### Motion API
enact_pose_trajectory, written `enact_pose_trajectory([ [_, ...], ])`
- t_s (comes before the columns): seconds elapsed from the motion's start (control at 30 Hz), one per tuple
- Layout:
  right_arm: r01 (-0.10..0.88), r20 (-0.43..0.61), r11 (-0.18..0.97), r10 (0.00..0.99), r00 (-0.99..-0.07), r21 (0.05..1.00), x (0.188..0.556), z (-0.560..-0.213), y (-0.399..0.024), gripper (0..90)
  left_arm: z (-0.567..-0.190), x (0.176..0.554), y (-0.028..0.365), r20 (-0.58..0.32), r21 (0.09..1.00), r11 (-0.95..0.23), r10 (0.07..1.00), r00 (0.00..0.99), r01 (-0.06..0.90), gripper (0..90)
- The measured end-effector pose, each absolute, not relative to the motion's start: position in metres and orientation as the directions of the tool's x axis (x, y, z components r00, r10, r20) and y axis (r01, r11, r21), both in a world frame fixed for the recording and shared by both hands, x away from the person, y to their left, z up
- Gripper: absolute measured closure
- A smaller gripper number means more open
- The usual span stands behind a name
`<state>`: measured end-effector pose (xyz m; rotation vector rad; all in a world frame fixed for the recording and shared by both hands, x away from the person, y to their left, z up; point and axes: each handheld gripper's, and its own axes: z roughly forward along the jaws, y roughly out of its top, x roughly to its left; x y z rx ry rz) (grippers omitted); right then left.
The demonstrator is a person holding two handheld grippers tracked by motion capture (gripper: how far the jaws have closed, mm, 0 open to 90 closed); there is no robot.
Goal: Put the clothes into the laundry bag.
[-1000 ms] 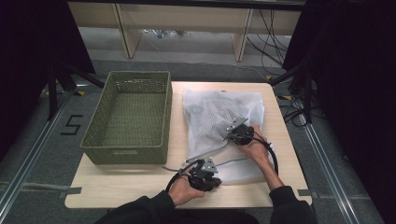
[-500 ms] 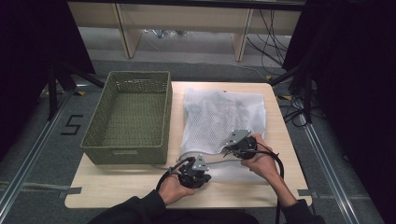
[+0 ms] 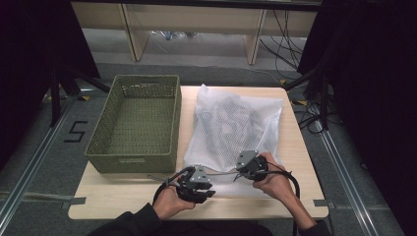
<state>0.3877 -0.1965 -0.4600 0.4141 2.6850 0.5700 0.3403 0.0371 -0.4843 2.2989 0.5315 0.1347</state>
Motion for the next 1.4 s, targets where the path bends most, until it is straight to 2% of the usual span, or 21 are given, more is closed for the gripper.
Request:
enact_pose_trajectory([
  [0.13, 0.202, -0.276, 0.897, 0.325, -0.905, 0.394, 0.39, -0.477, -0.193, 89.8, -0.481, 0.336, 0.043, -0.065, 0.719, -0.601, 0.443, 0.894, 0.35, 58.4],
  [0.23, 0.204, -0.283, 0.887, 0.339, -0.897, 0.414, 0.39, -0.473, -0.195, 87.8, -0.478, 0.333, 0.048, -0.062, 0.728, -0.594, 0.441, 0.895, 0.343, 52.3],
  [0.3, 0.206, -0.283, 0.878, 0.349, -0.894, 0.431, 0.39, -0.469, -0.197, 83.8, -0.476, 0.331, 0.052, -0.051, 0.722, -0.607, 0.431, 0.901, 0.331, 51.3],
  [0.37, 0.201, -0.279, 0.865, 0.356, -0.892, 0.459, 0.391, -0.466, -0.199, 74.8, -0.477, 0.328, 0.054, -0.066, 0.739, -0.581, 0.441, 0.895, 0.341, 50.1],
  [0.53, 0.263, -0.244, 0.759, 0.482, -0.842, 0.595, 0.387, -0.444, -0.211, 51.7, -0.474, 0.327, 0.066, -0.059, 0.731, -0.583, 0.464, 0.884, 0.355, 42.6],
  [0.63, 0.285, -0.214, 0.699, 0.534, -0.818, 0.656, 0.382, -0.429, -0.223, 45.8, -0.474, 0.327, 0.074, -0.066, 0.738, -0.565, 0.485, 0.872, 0.37, 39.4],
  [0.77, 0.317, -0.176, 0.6, 0.619, -0.765, 0.734, 0.382, -0.422, -0.238, 42.1, -0.473, 0.326, 0.082, -0.066, 0.749, -0.545, 0.504, 0.861, 0.377, 34.7],
  [0.87, 0.355, -0.144, 0.558, 0.662, -0.736, 0.75, 0.384, -0.424, -0.245, 39.7, -0.471, 0.326, 0.088, -0.079, 0.765, -0.51, 0.531, 0.844, 0.393, 27.1],
  [0.93, 0.383, -0.116, 0.535, 0.68, -0.724, 0.753, 0.385, -0.428, -0.249, 38.7, -0.471, 0.325, 0.092, -0.083, 0.781, -0.488, 0.536, 0.84, 0.389, 25.6],
  [1.0, 0.401, -0.109, 0.534, 0.69, -0.716, 0.745, 0.385, -0.431, -0.25, 37.7, -0.471, 0.325, 0.097, -0.058, 0.779, -0.499, 0.546, 0.836, 0.38, 20.6],
  [1.1, 0.406, -0.122, 0.535, 0.702, -0.702, 0.741, 0.386, -0.433, -0.252, 35.6, -0.471, 0.325, 0.1, -0.062, 0.787, -0.486, 0.552, 0.831, 0.381, 20.5],
  [1.17, 0.429, -0.096, 0.521, 0.71, -0.698, 0.738, 0.385, -0.434, -0.251, 34.0, -0.47, 0.324, 0.102, -0.047, 0.792, -0.482, 0.563, 0.825, 0.374, 20.7],
  [1.23, 0.444, -0.094, 0.507, 0.73, -0.677, 0.739, 0.384, -0.435, -0.251, 31.9, -0.47, 0.322, 0.103, -0.076, 0.799, -0.453, 0.575, 0.815, 0.394, 22.3],
  [1.27, 0.438, -0.106, 0.518, 0.726, -0.68, 0.735, 0.385, -0.437, -0.251, 31.9, -0.47, 0.323, 0.104, -0.073, 0.794, -0.464, 0.569, 0.819, 0.393, 23.3],
  [1.3, 0.479, -0.076, 0.513, 0.735, -0.673, 0.713, 0.383, -0.437, -0.25, 31.9, -0.47, 0.323, 0.105, -0.06, 0.792, -0.471, 0.573, 0.818, 0.388, 23.5],
  [1.4, 0.485, -0.084, 0.524, 0.735, -0.673, 0.7, 0.382, -0.441, -0.25, 32.0, -0.472, 0.322, 0.105, -0.082, 0.802, -0.447, 0.574, 0.815, 0.396, 23.4],
])
